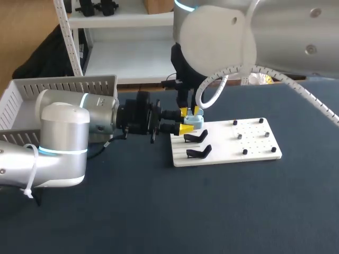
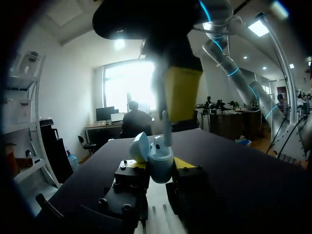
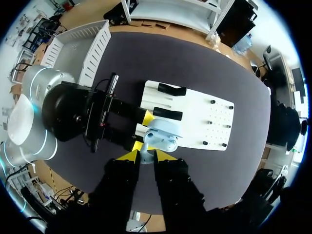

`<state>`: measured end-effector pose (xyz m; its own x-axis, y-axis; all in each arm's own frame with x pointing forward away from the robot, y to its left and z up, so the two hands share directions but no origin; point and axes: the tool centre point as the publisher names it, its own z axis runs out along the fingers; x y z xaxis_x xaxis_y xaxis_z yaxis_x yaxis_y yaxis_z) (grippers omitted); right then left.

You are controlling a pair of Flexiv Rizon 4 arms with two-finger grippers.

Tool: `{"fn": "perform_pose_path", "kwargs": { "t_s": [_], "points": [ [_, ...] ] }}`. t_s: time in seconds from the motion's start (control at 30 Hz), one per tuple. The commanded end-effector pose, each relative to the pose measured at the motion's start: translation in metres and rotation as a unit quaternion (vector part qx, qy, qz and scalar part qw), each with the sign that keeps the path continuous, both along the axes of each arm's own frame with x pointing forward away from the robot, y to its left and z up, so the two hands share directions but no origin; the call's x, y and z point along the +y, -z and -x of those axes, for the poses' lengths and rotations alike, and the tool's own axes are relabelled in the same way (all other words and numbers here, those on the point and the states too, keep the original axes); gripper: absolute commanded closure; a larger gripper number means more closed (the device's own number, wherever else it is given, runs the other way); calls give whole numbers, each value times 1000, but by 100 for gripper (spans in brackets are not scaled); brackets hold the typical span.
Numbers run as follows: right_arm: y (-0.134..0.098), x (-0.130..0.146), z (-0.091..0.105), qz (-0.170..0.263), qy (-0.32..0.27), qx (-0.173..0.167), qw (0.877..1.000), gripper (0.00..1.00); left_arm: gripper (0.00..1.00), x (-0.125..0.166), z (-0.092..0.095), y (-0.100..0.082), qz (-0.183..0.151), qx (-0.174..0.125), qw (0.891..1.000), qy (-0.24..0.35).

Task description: Pick up each earbud case from the left stands, insert the matching earbuds, close the lid, and place the case in the box.

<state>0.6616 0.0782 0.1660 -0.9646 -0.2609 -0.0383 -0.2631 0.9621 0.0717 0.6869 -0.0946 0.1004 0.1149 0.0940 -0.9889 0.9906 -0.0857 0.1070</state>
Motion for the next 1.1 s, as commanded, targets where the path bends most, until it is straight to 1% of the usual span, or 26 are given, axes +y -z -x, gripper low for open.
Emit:
{"fn": "perform_pose_path", "kwargs": {
  "t_s": [0.03,1.1],
  "points": [
    [2,-1,-2,2,3,1,1000,100,100,0,0,1,2,-1,1000,0],
    [9,-5,-2,-4,17,1,1000,100,100,0,0,1,2,-1,1000,0]
  ]
}}
